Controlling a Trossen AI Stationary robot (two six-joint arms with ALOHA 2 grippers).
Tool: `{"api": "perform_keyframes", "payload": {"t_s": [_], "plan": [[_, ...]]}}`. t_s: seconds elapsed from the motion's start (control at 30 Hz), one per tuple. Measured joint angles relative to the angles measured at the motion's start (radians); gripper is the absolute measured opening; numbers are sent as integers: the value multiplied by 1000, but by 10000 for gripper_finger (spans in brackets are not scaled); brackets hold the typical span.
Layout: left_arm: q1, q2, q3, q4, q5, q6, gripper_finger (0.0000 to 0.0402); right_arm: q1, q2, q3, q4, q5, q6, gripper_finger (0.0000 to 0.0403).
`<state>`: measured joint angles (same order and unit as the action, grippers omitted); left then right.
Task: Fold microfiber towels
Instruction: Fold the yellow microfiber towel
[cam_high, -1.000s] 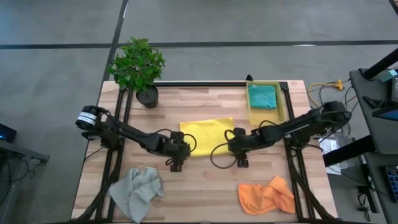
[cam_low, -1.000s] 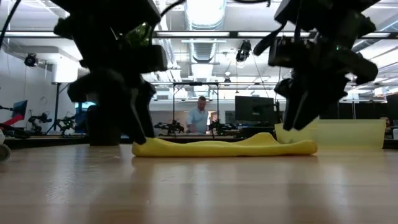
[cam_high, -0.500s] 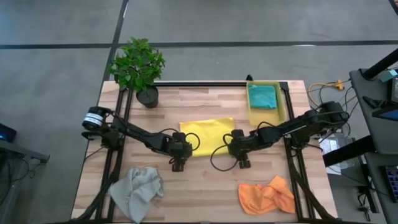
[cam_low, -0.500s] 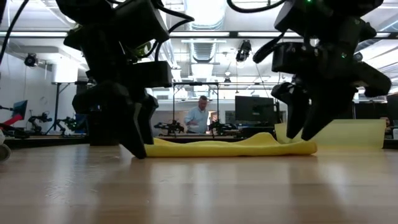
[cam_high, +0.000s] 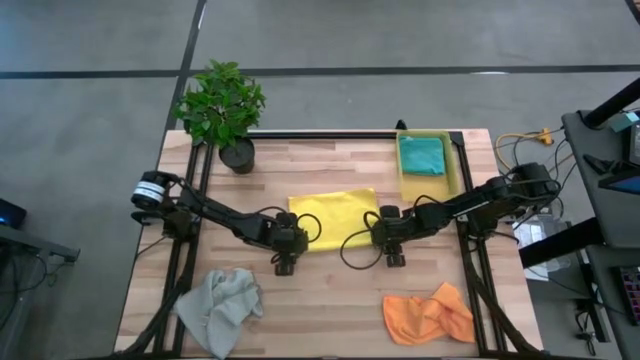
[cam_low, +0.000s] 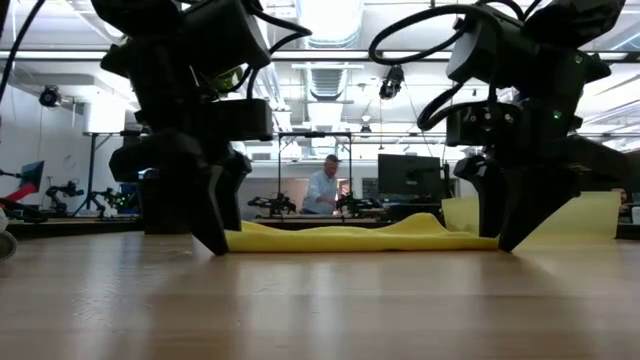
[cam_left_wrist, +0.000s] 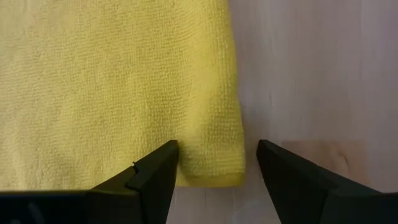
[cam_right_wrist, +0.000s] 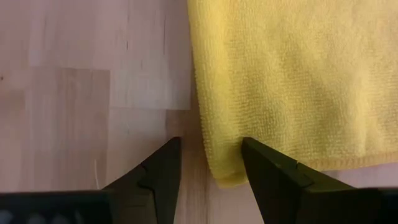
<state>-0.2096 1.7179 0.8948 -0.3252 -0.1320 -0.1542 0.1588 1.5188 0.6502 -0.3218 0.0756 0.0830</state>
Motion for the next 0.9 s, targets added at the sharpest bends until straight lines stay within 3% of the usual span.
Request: {"api": "perform_keyframes", "payload": {"t_s": [0.2,0.3,0.57,0.77,0.9], "plan": [[0,-2,0,-9,-1,1,209,0,9,4,-2,-1,4,163],[-1,-2,-1,-8,0,4,185,0,25,5,0,-18,33,142],[-2,-6,-2,-13,0,4,18,0,36,13,5,-28,90,30],[-3,-55,-7,-69,-7,-21,4,0,9,51,-53,-88,101,10],[-8,-131,-8,-94,84,-23,2,-1,-23,78,-107,-163,103,9]]}}
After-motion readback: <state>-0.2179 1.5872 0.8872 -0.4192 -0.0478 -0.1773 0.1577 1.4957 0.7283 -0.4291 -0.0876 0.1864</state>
